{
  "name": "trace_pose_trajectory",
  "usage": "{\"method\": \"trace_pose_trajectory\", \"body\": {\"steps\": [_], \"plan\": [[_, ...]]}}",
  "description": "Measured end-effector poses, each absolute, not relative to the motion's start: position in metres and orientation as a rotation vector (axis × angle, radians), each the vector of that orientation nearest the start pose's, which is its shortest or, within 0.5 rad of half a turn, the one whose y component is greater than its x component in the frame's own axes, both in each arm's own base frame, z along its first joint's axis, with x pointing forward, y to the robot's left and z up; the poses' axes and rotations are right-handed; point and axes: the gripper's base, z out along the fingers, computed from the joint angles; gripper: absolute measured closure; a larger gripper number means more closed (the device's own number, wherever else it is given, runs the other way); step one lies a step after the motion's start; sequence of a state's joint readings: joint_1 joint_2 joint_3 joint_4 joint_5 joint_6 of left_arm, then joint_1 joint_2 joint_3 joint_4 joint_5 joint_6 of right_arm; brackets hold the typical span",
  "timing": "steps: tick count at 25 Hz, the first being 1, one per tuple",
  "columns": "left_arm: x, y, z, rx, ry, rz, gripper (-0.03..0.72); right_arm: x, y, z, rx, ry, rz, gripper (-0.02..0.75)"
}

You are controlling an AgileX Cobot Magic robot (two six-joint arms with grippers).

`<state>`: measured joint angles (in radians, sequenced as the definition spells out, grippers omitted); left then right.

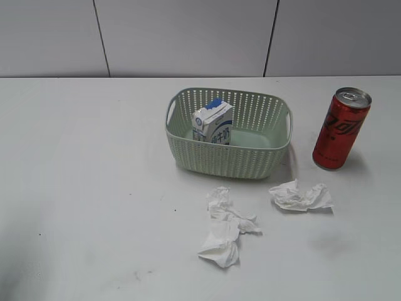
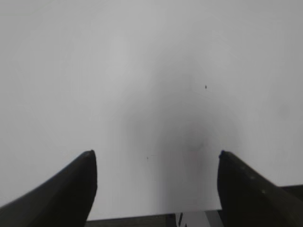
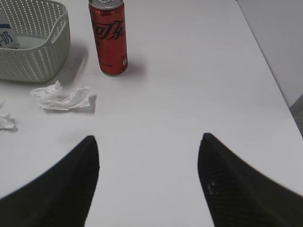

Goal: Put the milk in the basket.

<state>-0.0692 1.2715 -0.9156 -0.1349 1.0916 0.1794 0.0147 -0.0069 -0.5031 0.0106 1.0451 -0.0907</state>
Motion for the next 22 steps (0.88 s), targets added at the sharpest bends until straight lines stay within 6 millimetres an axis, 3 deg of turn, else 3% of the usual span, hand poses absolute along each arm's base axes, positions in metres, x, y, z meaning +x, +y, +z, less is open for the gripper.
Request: {"method": "trace_pose_trajectory", "body": {"steps": [4, 10, 22], "plan": [[0.169, -0.025, 0.248, 0.265, 2.936, -0.217, 0.100, -0.006, 0.001, 0.279, -0.107, 2.016, -0.036, 0.227], [0.113, -0.023, 0.239, 0.253, 2.824, -0.229, 0.100, -0.006, 0.001, 0.279, -0.107, 2.016, -0.036, 0.227], [0.045, -0.018, 0.274, 0.255, 2.334, -0.184, 0.100, -0.006, 0.001, 0.279, -0.106, 2.016, -0.035, 0.227]]}}
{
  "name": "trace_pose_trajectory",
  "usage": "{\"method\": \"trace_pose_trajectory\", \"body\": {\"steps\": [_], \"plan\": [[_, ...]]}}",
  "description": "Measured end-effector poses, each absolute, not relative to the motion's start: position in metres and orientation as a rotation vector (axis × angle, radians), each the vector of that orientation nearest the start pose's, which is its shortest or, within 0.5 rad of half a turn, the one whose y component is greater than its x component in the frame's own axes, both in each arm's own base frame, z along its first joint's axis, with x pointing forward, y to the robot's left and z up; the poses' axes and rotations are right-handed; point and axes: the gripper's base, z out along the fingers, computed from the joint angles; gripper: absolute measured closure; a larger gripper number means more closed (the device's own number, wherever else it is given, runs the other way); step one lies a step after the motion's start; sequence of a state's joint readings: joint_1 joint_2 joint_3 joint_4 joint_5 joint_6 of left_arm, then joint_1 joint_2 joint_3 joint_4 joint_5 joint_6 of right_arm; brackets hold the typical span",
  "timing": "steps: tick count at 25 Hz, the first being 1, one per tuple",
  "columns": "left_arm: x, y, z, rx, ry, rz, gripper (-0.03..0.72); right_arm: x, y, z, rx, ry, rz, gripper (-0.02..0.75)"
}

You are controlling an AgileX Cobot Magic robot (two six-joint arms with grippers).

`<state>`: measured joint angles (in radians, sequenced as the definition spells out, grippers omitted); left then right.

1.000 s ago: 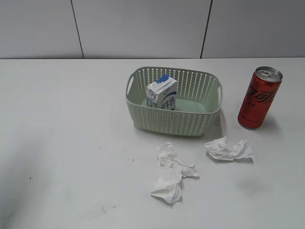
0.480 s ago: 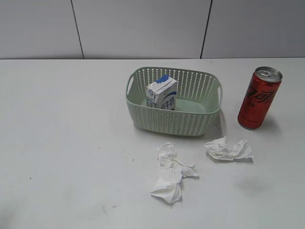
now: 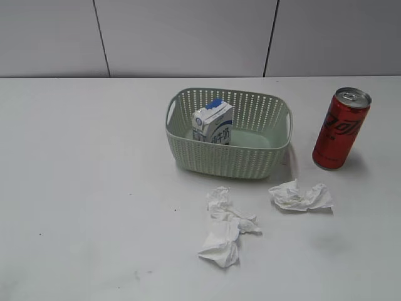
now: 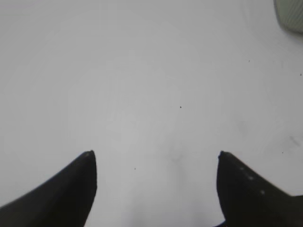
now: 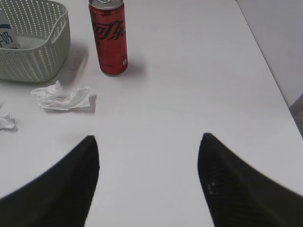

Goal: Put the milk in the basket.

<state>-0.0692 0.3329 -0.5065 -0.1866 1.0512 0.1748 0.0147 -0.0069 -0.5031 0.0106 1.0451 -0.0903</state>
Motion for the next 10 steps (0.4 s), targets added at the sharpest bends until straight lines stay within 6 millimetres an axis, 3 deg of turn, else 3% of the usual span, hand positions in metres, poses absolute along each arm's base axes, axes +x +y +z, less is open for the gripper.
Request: {"method": "trace_pose_trajectory", "body": {"steps": [10], "plan": [[-0.001, -0.013, 0.281, 0.254, 2.040, -0.131, 0.100, -0.006, 0.001, 0.279, -0.106, 2.016, -0.035, 0.227]]}}
